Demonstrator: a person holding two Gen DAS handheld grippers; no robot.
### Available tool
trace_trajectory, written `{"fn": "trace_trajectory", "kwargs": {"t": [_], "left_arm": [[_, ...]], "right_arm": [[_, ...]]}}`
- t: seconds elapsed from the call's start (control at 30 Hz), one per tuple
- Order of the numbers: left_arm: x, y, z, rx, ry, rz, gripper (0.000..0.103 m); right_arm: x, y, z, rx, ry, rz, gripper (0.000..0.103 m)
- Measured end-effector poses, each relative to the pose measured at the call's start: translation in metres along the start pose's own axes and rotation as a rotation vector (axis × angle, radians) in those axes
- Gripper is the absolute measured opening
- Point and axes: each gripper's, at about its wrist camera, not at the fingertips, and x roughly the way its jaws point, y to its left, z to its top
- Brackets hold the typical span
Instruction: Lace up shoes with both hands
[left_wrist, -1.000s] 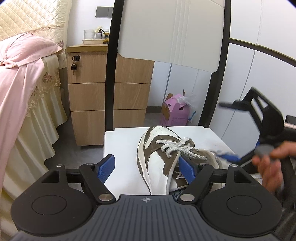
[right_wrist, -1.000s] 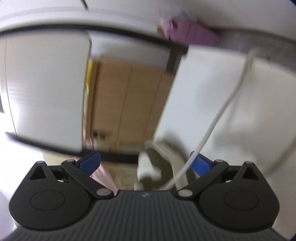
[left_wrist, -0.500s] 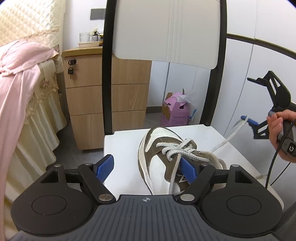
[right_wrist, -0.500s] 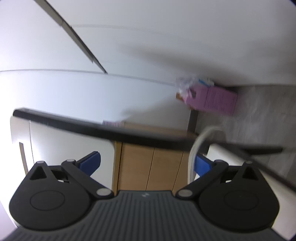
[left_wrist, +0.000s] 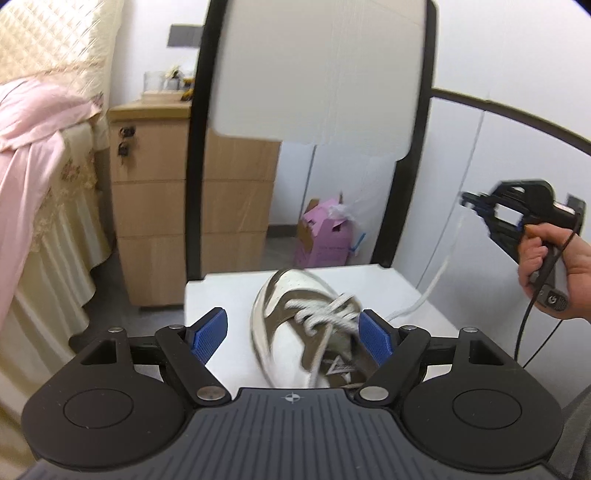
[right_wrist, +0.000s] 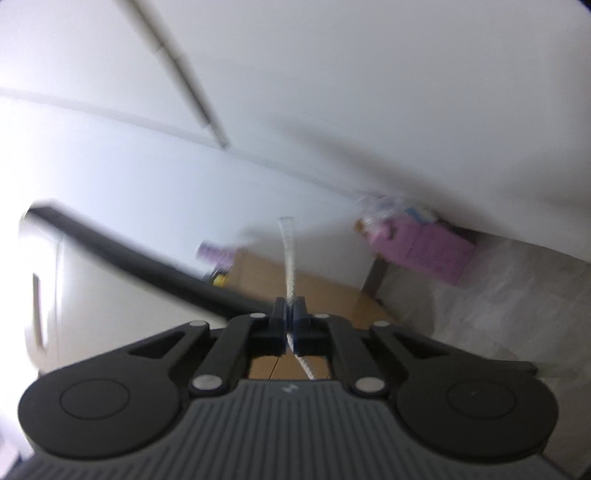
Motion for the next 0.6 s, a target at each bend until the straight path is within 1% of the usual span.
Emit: {"fn": "trace_trajectory", "kwargs": {"t": [0.07,0.13,0.23,0.3,0.37,0.43,0.5,0.6], "left_arm": [[-0.001,-0.007,0.002,0.016,-0.014,-0.042,0.081],[-0.003,-0.016,0.004,0.037,-0.033,-0.090,0.081],[-0.005,-0.031,0.007,0.078,-0.080,-0.140,0.081],[-0.004,-0.037,0.009,0.084,-0.103,-0.144,0.081],[-0.001,-0.039,0.011,0.073,-0.117,-0.124,0.081],[0.000,-0.038,0.012,0.053,-0.137,-0.099,0.079],[-0.002,-0.035,0.013,0.029,-0.162,-0.097,0.079],[-0.010,-0.032,0.013,0.033,-0.203,-0.108,0.068]], "right_arm": [[0.006,0.021,-0.010,-0.086,0.061,0.031,0.004],[0.012,0.046,-0.028,-0.162,0.148,0.082,0.004],[0.020,0.083,-0.062,-0.257,0.307,0.160,0.004],[0.019,0.106,-0.088,-0.300,0.400,0.217,0.004],[0.014,0.124,-0.110,-0.314,0.490,0.276,0.004],[0.005,0.142,-0.131,-0.361,0.563,0.315,0.004],[-0.002,0.155,-0.147,-0.405,0.614,0.342,0.004],[-0.014,0.167,-0.163,-0.466,0.675,0.350,0.004]]}}
